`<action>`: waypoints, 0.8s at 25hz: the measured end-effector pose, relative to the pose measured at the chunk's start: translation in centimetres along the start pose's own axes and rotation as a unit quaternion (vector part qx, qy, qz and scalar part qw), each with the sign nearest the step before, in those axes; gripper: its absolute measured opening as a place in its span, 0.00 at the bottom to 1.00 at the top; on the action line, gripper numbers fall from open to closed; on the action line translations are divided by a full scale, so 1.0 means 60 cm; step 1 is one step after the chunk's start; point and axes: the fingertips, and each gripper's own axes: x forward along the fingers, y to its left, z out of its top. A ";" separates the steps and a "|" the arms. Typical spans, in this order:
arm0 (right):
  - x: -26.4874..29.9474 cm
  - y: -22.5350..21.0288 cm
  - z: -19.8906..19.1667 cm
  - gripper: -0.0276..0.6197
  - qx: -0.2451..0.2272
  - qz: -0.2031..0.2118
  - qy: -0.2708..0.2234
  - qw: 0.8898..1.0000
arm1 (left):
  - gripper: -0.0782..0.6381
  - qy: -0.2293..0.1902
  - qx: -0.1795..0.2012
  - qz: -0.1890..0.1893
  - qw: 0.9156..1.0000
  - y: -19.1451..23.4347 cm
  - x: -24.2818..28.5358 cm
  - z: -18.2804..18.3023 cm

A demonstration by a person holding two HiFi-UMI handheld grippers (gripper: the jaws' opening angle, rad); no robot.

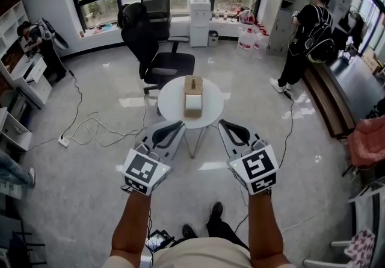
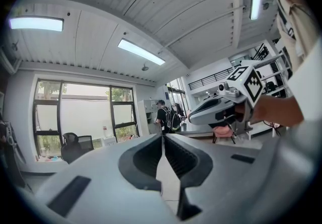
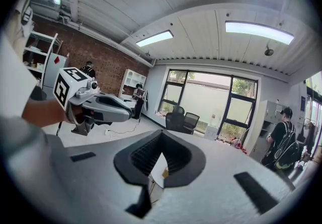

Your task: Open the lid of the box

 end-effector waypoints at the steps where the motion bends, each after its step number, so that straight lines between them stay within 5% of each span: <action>1: 0.006 -0.007 -0.003 0.03 0.000 0.001 0.000 1.000 | 0.14 0.003 -0.002 0.001 1.000 0.003 0.008 -0.002; 20: 0.163 -0.204 -0.063 0.03 0.008 0.056 -0.007 0.998 | 0.14 0.038 -0.011 0.048 0.998 0.091 0.219 -0.056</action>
